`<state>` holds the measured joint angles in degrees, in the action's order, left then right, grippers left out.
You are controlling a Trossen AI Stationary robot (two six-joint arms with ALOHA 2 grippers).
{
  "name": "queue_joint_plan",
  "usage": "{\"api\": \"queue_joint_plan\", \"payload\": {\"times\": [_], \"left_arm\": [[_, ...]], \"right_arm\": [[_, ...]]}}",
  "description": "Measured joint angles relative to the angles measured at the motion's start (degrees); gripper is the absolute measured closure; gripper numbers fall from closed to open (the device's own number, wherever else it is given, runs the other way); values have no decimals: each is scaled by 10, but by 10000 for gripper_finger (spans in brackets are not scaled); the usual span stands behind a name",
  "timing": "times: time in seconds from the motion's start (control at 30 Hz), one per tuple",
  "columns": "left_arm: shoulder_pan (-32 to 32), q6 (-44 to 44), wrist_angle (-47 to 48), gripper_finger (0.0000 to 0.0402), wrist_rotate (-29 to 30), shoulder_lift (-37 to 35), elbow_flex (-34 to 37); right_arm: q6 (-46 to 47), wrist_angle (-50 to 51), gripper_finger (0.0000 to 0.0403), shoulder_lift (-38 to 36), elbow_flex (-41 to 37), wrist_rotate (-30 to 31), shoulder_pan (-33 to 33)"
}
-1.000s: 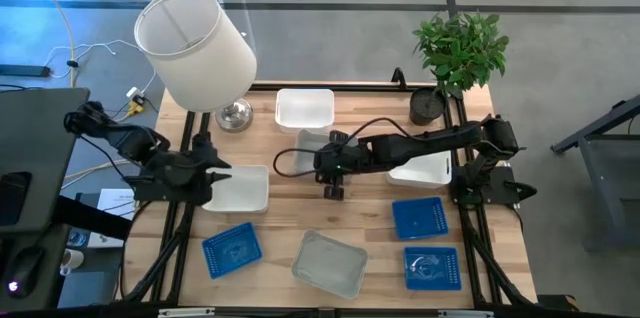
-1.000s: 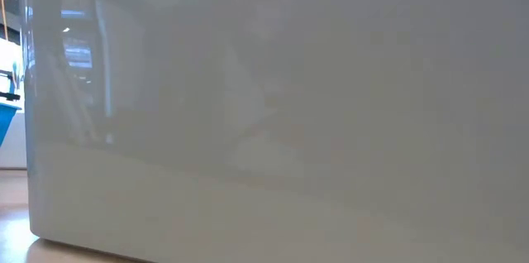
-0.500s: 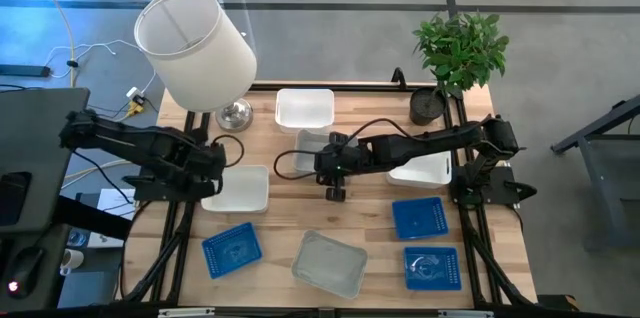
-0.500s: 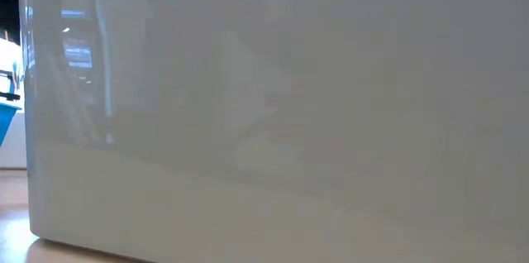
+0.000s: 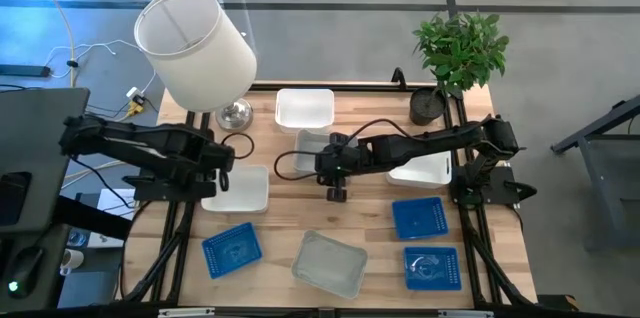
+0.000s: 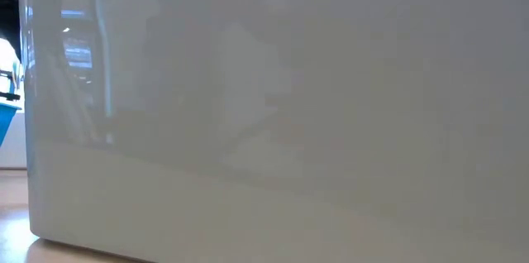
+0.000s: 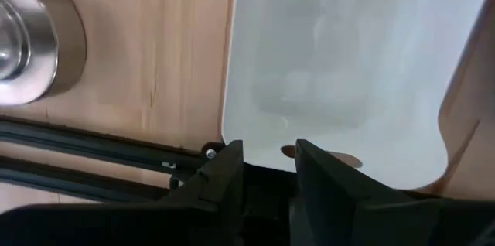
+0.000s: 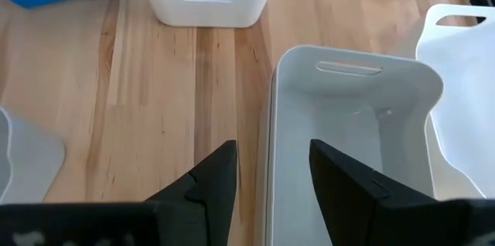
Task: Stack baskets by color
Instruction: Stack the bottom white bin on top of the top white bin
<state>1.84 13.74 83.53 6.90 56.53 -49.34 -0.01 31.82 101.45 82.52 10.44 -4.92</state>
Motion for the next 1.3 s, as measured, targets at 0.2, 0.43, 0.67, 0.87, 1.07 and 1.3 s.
{"api": "queue_joint_plan", "payload": {"times": [0.2,0.43,0.67,0.87,1.07,1.3], "left_arm": [[26,-27,-8,296,-5,42,0],[56,-66,-9,296,-9,91,0],[87,-95,-15,296,-18,142,0],[108,-110,-27,296,-20,183,0],[126,-110,-30,296,-18,227,0],[142,-110,-45,296,-18,270,0]], "right_arm": [[1,15,252,0,0,0,0],[2,23,252,0,0,-2,0],[2,23,252,0,0,-3,0],[1,28,252,0,0,-4,0],[0,33,252,0,0,-4,0],[0,39,252,0,0,-4,0]]}}
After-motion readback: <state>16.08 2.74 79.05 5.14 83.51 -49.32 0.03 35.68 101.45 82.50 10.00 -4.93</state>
